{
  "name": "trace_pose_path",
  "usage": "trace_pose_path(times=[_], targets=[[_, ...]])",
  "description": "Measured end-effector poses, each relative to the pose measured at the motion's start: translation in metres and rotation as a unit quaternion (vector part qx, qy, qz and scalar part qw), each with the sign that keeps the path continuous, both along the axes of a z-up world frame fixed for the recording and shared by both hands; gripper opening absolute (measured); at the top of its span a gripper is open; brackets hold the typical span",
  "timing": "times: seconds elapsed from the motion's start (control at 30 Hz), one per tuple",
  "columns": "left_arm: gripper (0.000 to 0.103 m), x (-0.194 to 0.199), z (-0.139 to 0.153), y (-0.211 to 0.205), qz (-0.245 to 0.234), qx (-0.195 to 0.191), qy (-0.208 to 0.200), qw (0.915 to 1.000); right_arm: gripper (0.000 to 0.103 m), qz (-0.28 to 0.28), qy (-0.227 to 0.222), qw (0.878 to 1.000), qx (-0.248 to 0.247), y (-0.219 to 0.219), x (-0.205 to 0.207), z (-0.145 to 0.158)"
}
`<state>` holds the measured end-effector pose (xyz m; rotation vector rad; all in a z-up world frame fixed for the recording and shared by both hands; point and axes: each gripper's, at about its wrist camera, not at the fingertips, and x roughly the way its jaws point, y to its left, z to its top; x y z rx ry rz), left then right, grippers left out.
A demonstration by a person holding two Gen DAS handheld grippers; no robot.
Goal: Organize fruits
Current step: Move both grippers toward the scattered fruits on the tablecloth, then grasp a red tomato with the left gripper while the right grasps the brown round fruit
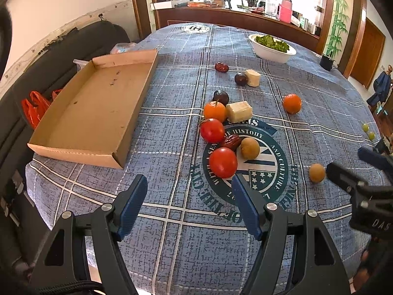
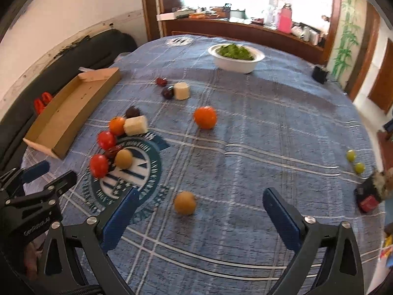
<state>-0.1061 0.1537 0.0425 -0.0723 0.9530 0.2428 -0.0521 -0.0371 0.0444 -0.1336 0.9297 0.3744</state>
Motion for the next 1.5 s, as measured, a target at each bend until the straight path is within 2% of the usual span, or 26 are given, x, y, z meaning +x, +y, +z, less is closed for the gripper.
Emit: trace_pose_path(times=[0.13,0.3,0.53,0.7,0.77,0.8,0.83,0.87,0.9,0.93,0.97,1.23,1.5], targets=[[0.071,0.004,-0.006,0.004,-0.008,-0.022,0.013,0.9996,0.092,0.014,0.021,0.999,0.019,0.004,0.002,-0.012],[0.071,0.014,-0.013,0.007,-0.014,-0.037,0.022,0.999,0.072,0.021,0.044,0.998,0.026,0.007,0.01,-0.026],[0.071,0.033,-0.02,0.001,-0.032,-0.05,0.031,0.9977,0.071,0.027,0.058,0.998,0.016,0.014,0.016,-0.04],[0.07,0.049,-0.033,-0.005,-0.034,-0.04,0.039,0.9979,0.058,0.036,0.063,0.997,0.008,0.019,0.02,-0.047],[0.052,0.053,-0.04,-0.005,-0.035,-0.04,0.049,0.9974,0.051,0.039,0.054,0.998,0.001,0.02,0.02,-0.047],[0.051,0.053,-0.042,-0.005,-0.036,-0.038,0.049,0.9974,0.044,0.039,0.049,0.998,-0.004,0.02,0.02,-0.047],[0.045,0.051,-0.041,-0.007,-0.037,-0.033,0.043,0.9978,0.038,0.039,0.045,0.998,-0.007,0.019,0.02,-0.047],[0.04,0.05,-0.04,-0.008,-0.042,-0.036,0.042,0.9976,0.026,0.039,0.043,0.998,-0.007,0.017,0.019,-0.047],[0.037,0.049,-0.039,-0.008,-0.045,-0.038,0.04,0.9975,0.026,0.039,0.044,0.998,-0.003,0.014,0.02,-0.047],[0.03,0.048,-0.038,-0.008,-0.047,-0.04,0.038,0.9973,0.026,0.041,0.046,0.998,0.004,0.011,0.02,-0.046],[0.03,0.047,-0.037,-0.009,-0.049,-0.041,0.037,0.9972,0.026,0.042,0.047,0.998,0.008,0.009,0.019,-0.046],[0.03,0.035,-0.025,0.001,-0.04,-0.043,0.029,0.9978,0.026,0.05,0.049,0.996,0.048,0.002,0.012,-0.034],[0.03,0.022,-0.009,0.024,-0.02,-0.055,0.007,0.9983,0.026,0.088,0.037,0.993,0.073,0.027,0.002,-0.012]])
